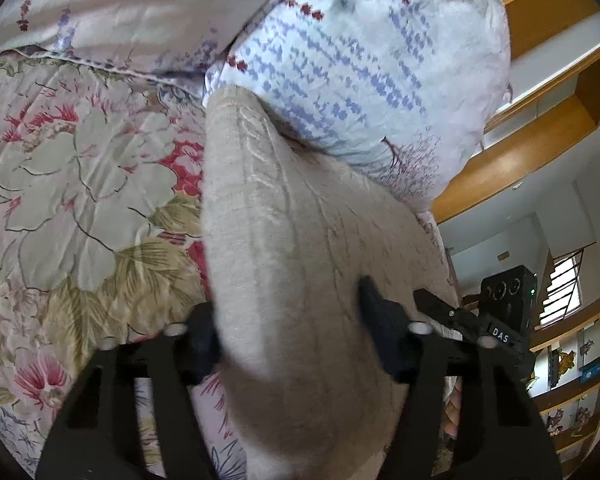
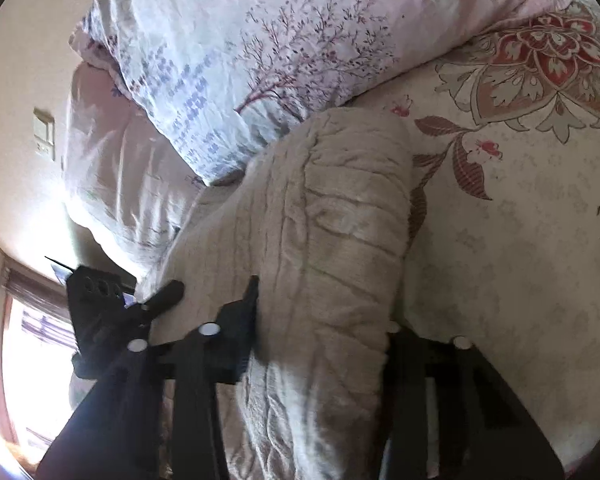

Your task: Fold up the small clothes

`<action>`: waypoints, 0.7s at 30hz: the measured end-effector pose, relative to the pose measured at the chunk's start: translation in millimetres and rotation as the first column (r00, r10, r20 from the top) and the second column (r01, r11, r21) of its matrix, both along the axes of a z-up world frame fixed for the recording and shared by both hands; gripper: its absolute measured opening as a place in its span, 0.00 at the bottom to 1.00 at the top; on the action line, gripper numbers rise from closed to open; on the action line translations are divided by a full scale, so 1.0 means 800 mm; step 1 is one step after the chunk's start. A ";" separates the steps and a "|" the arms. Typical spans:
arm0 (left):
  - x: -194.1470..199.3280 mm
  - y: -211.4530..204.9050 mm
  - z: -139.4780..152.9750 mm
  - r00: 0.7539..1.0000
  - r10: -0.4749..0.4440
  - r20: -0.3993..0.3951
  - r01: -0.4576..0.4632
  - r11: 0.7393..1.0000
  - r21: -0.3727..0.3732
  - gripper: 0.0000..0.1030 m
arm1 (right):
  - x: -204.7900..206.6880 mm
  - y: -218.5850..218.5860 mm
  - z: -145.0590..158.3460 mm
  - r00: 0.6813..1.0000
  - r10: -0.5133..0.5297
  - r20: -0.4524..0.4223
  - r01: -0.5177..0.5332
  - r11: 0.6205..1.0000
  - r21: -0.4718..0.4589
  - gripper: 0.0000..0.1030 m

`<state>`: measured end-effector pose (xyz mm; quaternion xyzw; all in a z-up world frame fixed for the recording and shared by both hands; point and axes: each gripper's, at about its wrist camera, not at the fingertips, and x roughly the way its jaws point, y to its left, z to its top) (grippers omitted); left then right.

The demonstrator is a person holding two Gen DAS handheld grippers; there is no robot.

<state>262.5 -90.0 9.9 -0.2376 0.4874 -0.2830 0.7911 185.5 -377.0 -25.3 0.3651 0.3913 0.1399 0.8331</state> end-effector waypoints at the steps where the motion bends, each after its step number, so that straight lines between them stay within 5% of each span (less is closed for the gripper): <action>1: -0.001 0.005 0.002 1.000 0.000 0.002 0.000 1.000 -0.017 0.41 | -0.002 0.001 0.003 1.000 -0.011 0.015 0.011 1.000 0.011 0.33; 4: -0.004 0.019 0.007 1.000 -0.008 0.002 0.008 0.999 -0.049 0.37 | -0.005 0.013 0.016 0.999 -0.013 0.049 0.013 1.000 -0.004 0.32; 17: -0.034 0.172 0.039 0.996 0.074 0.047 -0.078 0.993 0.084 0.39 | 0.030 0.170 0.026 0.986 0.142 0.092 -0.131 0.985 -0.109 0.28; 21: -0.028 0.196 0.009 0.995 0.104 0.003 -0.104 0.993 0.061 0.51 | 0.037 0.174 0.007 0.994 0.103 0.024 -0.100 0.989 -0.110 0.45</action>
